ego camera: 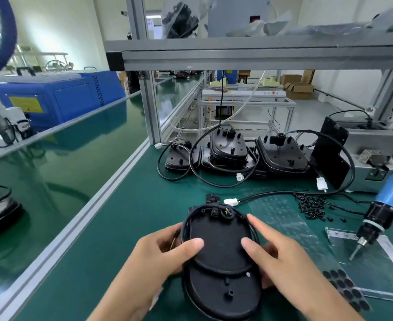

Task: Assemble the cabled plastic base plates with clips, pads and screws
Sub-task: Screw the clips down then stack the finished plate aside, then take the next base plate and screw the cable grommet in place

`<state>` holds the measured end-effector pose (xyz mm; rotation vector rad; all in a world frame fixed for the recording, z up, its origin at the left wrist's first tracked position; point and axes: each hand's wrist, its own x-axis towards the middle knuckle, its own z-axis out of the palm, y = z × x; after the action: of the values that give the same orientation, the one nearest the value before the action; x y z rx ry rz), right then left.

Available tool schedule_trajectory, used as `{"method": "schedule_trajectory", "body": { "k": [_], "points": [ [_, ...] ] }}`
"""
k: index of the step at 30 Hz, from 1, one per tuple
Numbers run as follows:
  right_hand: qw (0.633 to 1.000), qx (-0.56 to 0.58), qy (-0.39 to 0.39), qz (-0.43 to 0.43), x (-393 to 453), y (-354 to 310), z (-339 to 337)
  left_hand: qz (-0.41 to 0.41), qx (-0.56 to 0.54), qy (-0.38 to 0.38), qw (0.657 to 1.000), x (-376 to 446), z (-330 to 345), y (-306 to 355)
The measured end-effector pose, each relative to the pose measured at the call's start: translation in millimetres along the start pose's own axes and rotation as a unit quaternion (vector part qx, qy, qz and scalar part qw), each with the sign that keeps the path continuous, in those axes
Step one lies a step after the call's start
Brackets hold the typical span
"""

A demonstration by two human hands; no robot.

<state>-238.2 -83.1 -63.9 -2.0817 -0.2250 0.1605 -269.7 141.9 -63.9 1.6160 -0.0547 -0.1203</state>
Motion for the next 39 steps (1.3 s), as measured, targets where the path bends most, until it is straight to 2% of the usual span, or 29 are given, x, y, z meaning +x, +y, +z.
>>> {"method": "schedule_trajectory", "body": {
  "k": [3, 6, 10, 15, 21, 25, 27, 30, 34, 37, 39],
  "points": [
    [0.998, 0.017, 0.020, -0.064, 18, -15, 16, 0.028, -0.090, -0.026, 0.995, -5, -7, -1],
    [0.994, 0.025, 0.025, -0.106, 41, -28, 33, 0.001, -0.170, 0.083, 0.982, -3, -14, -10],
    [0.992, 0.076, -0.034, -0.094, 66, -40, 58, -0.001, -0.245, 0.208, 0.947, -3, -36, -17],
    [0.992, -0.023, -0.022, -0.122, 76, -25, 83, 0.027, -0.157, 0.348, 0.924, 5, -105, -2],
    [0.982, -0.086, -0.014, -0.166, 73, -20, 85, -0.017, -0.099, 0.530, 0.842, 40, -243, 41],
    [0.978, -0.113, -0.013, -0.176, 74, -19, 86, -0.076, -0.103, 0.608, 0.783, 60, -285, 49],
    [0.978, -0.112, -0.012, -0.174, 75, -17, 86, -0.116, -0.066, 0.628, 0.767, 70, -298, 41],
    [0.976, -0.119, -0.014, -0.184, 78, -17, 88, -0.163, 0.050, 0.645, 0.745, 83, -310, 25],
    [0.973, -0.124, -0.012, -0.192, 80, -17, 89, -0.142, 0.096, 0.675, 0.718, 94, -312, 21],
    [0.974, -0.118, -0.005, -0.191, 79, -16, 89, -0.169, 0.114, 0.667, 0.717, 97, -315, 22],
    [0.975, -0.116, -0.002, -0.189, 78, -16, 89, -0.190, 0.173, 0.651, 0.714, 96, -317, 22]
  ]
}}
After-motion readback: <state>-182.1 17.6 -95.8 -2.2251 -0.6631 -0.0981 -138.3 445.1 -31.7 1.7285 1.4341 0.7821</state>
